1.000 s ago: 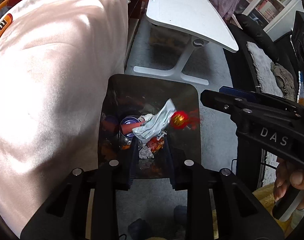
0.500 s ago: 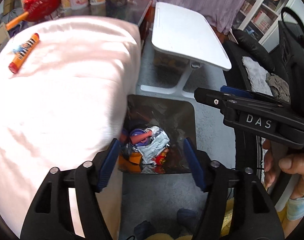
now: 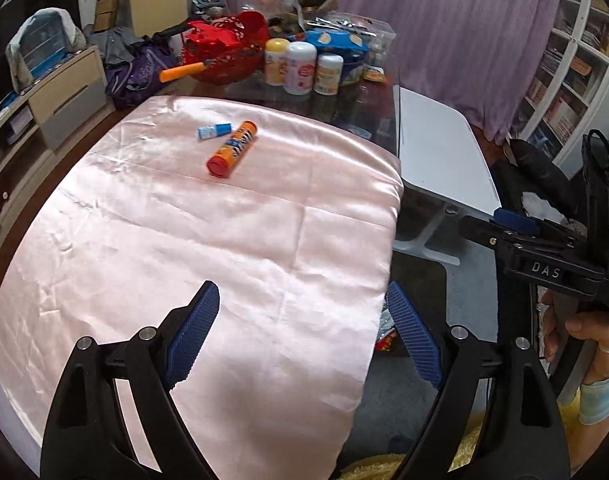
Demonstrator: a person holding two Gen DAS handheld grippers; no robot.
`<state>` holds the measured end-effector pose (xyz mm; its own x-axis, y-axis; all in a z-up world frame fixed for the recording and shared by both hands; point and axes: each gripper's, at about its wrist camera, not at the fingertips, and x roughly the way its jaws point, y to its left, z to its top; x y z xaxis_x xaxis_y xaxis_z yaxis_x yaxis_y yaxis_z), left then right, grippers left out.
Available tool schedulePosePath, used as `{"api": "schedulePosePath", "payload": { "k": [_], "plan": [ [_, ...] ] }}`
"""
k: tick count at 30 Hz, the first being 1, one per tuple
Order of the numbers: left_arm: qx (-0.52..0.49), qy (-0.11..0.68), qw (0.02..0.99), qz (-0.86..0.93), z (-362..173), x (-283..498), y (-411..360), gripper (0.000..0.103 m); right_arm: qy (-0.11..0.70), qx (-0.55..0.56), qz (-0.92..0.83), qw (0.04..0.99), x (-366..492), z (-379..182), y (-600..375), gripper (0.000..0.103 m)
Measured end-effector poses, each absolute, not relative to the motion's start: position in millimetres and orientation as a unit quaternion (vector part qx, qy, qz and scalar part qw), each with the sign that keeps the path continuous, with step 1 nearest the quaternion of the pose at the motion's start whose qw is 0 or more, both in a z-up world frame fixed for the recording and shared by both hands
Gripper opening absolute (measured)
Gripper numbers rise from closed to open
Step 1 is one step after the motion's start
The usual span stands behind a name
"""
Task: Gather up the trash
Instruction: 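Move both open tools back over the table toward the M&M's tube and blue bottle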
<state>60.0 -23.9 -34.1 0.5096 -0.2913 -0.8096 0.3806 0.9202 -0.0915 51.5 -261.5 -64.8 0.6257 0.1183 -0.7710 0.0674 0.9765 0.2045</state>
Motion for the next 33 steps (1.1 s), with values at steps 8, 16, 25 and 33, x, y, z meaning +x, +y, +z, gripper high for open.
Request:
{"api": "schedulePosePath", "payload": {
  "k": [8, 16, 25, 33],
  "plan": [
    [0.028, 0.430, 0.881, -0.197, -12, 73, 13, 0.083, 0.395, 0.088, 0.018, 0.914, 69, -4, -229, 0.086],
    [0.018, 0.434, 0.881, -0.186, -38, 122, 23, 0.083, 0.408, 0.087, 0.068, 0.906, 125, -27, -188, 0.084],
    [0.016, 0.461, 0.869, -0.177, -93, 212, 7, 0.059, 0.437, 0.054, 0.089, 0.894, 210, -71, -172, 0.064],
    [0.031, 0.472, 0.862, -0.182, -125, 270, -17, 0.054, 0.444, 0.061, 0.098, 0.889, 251, -84, -181, 0.064]
  ]
}}
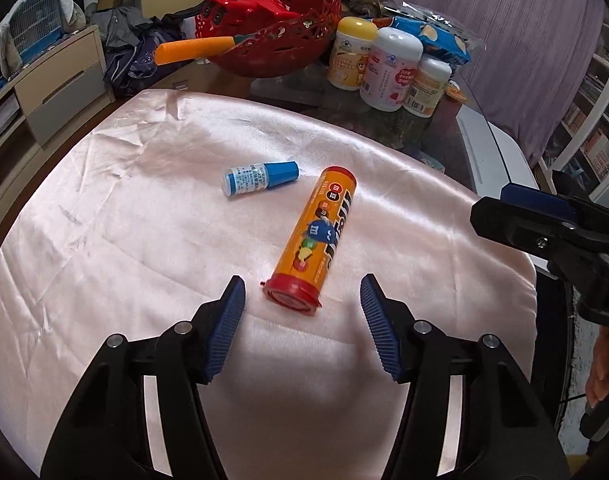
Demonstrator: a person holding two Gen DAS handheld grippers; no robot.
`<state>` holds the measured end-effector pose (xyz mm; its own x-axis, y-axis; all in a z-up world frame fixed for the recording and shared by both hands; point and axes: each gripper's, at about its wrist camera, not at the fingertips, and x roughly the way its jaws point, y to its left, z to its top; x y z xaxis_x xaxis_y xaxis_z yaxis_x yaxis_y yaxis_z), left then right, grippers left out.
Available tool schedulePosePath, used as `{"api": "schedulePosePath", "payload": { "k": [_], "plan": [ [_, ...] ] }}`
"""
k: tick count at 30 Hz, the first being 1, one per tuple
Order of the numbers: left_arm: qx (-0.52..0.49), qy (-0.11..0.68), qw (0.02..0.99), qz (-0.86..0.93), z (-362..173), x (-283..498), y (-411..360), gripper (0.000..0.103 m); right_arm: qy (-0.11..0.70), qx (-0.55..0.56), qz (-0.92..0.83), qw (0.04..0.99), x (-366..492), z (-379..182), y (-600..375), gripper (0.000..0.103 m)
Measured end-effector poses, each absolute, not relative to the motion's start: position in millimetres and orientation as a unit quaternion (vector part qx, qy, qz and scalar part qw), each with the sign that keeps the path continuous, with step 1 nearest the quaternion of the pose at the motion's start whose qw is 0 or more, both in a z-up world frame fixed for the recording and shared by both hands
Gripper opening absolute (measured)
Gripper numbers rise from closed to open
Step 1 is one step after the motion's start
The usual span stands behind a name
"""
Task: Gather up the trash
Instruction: 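Move both open tools back over the table toward the M&M's tube and blue bottle, then grasp the orange M&M's tube with the left tool while the right tool grasps the small blue bottle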
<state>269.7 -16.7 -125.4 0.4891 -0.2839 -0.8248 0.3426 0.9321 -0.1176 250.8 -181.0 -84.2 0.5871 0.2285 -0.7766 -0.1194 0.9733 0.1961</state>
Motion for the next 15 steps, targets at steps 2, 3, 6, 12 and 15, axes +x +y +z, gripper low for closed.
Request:
{"api": "schedulePosePath", "payload": {
  "k": [2, 3, 6, 12, 15],
  "plan": [
    [0.033, 0.473, 0.860, -0.187, -131, 279, -21, 0.053, 0.444, 0.061, 0.100, 0.888, 258, -86, -180, 0.064],
    [0.033, 0.474, 0.859, -0.190, -133, 283, -23, 0.047, 0.444, 0.062, 0.100, 0.888, 262, -87, -179, 0.064],
    [0.045, 0.472, 0.859, -0.192, -138, 288, -25, 0.032, 0.446, 0.066, 0.099, 0.887, 272, -91, -176, 0.064],
    [0.070, 0.473, 0.861, -0.174, -132, 288, -7, 0.026, 0.445, 0.072, 0.113, 0.885, 291, -96, -160, 0.064],
    [0.065, 0.470, 0.867, -0.150, -124, 287, 18, 0.026, 0.448, 0.067, 0.128, 0.882, 302, -102, -141, 0.064]
  ]
}}
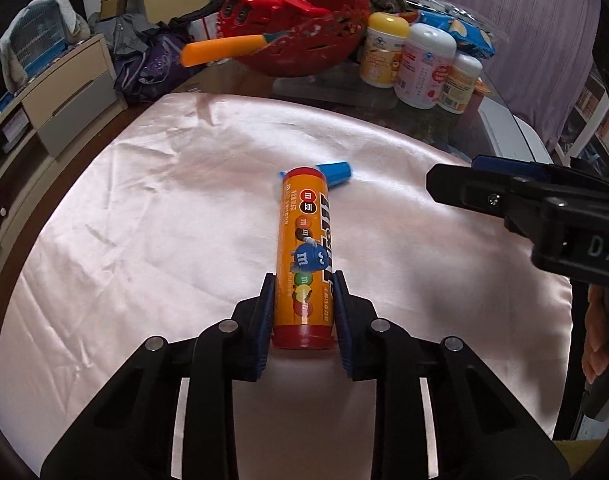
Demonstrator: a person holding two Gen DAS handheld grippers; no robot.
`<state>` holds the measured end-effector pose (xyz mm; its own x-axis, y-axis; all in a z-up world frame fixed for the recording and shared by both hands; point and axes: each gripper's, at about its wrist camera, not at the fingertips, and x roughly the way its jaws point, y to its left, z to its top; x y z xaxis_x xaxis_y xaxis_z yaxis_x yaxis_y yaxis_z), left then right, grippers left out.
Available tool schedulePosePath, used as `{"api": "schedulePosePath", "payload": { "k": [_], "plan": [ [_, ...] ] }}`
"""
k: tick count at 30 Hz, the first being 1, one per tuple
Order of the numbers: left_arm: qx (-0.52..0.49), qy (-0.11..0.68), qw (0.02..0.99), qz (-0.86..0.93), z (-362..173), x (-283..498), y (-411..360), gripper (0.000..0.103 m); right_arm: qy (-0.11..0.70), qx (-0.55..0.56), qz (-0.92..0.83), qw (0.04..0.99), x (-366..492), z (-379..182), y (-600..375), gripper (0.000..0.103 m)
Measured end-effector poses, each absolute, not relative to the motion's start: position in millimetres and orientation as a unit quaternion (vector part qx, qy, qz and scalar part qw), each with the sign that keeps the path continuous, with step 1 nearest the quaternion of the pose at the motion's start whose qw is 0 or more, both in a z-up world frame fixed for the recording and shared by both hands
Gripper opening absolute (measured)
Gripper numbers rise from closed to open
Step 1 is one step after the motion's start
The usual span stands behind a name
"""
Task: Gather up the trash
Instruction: 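Grasp the orange M&M's tube with the left tool while the right tool grasps the small blue bottle, then carry the M&M's tube and blue bottle over the black bin and open both tools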
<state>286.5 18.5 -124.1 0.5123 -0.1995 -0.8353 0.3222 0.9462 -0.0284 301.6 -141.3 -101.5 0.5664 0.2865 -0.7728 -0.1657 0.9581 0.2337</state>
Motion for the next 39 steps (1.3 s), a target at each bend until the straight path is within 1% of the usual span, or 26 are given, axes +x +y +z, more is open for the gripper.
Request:
{"api": "schedulePosePath", "payload": {
  "k": [7, 11, 19, 22, 23, 24, 25, 32, 39],
  "plan": [
    [0.057, 0.462, 0.875, -0.132, -110, 268, 59, 0.026, 0.458, 0.051, 0.146, 0.876, 327, -122, -96, 0.066],
    [0.051, 0.464, 0.876, -0.123, -115, 271, 73, 0.026, 0.457, 0.027, 0.143, 0.878, 336, -131, -76, 0.072],
    [0.044, 0.470, 0.874, -0.113, -128, 277, 85, 0.026, 0.449, 0.009, 0.136, 0.883, 352, -142, -61, 0.073],
    [0.040, 0.472, 0.874, -0.112, -131, 278, 85, 0.026, 0.445, -0.007, 0.130, 0.886, 356, -143, -56, 0.071],
    [0.040, 0.472, 0.874, -0.112, -131, 278, 85, 0.026, 0.443, -0.014, 0.126, 0.888, 357, -144, -55, 0.069],
    [0.038, 0.472, 0.874, -0.112, -131, 278, 85, 0.026, 0.440, -0.021, 0.122, 0.889, 359, -144, -54, 0.063],
    [0.036, 0.471, 0.874, -0.112, -130, 277, 85, 0.026, 0.438, -0.029, 0.113, 0.892, 359, -144, -53, 0.059],
    [0.023, 0.471, 0.874, -0.117, -124, 271, 79, 0.026, 0.448, -0.032, 0.127, 0.884, 349, -139, -66, 0.059],
    [-0.002, 0.459, 0.877, -0.141, -99, 240, 54, 0.026, 0.440, -0.043, 0.125, 0.888, 299, -102, -107, 0.059]
  ]
}}
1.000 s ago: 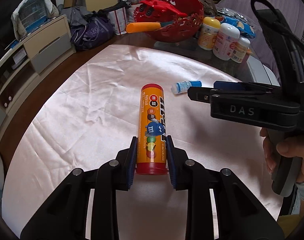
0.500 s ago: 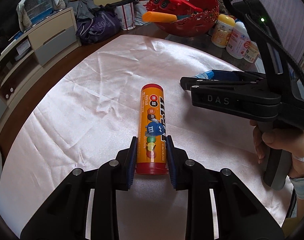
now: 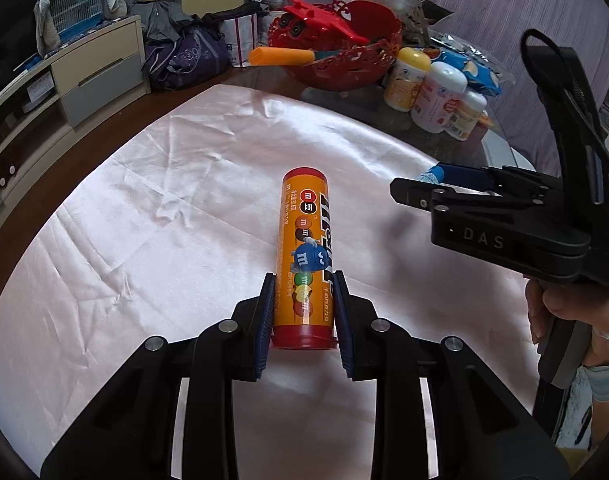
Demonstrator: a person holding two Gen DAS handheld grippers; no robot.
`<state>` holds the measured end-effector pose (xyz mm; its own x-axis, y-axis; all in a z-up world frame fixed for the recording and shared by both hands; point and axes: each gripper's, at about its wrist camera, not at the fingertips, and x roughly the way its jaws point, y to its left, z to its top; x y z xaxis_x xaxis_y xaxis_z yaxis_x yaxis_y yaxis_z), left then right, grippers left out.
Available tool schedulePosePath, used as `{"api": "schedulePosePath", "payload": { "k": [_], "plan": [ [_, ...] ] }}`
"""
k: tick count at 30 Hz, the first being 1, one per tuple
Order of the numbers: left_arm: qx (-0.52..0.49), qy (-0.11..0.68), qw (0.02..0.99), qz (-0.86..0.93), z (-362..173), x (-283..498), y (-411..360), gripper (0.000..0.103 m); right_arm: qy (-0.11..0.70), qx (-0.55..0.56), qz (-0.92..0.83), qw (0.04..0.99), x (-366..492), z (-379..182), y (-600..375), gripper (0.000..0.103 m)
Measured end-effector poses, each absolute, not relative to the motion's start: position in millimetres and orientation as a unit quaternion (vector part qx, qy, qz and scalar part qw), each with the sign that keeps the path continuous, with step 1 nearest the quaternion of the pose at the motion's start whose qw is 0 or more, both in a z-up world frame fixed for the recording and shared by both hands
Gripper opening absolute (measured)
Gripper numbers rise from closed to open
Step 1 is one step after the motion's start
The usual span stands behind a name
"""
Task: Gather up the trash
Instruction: 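Carry the M&M's tube and blue bottle over the black bin and open both tools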
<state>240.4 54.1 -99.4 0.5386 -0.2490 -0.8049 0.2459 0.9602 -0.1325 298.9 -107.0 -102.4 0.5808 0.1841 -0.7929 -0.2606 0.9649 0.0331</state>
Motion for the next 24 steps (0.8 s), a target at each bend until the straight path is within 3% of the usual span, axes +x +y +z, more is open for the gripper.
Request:
{"api": "schedulePosePath", "payload": {
  "k": [11, 24],
  "plan": [
    [0.021, 0.444, 0.873, -0.203, -68, 158, -12, 0.026, 0.412, -0.018, 0.072, 0.908, 165, -54, -186, 0.059],
    [0.039, 0.464, 0.837, -0.289, -88, 58, -94, 0.026, 0.430, 0.058, -0.044, 0.900, 21, -88, -287, 0.059]
  ]
}}
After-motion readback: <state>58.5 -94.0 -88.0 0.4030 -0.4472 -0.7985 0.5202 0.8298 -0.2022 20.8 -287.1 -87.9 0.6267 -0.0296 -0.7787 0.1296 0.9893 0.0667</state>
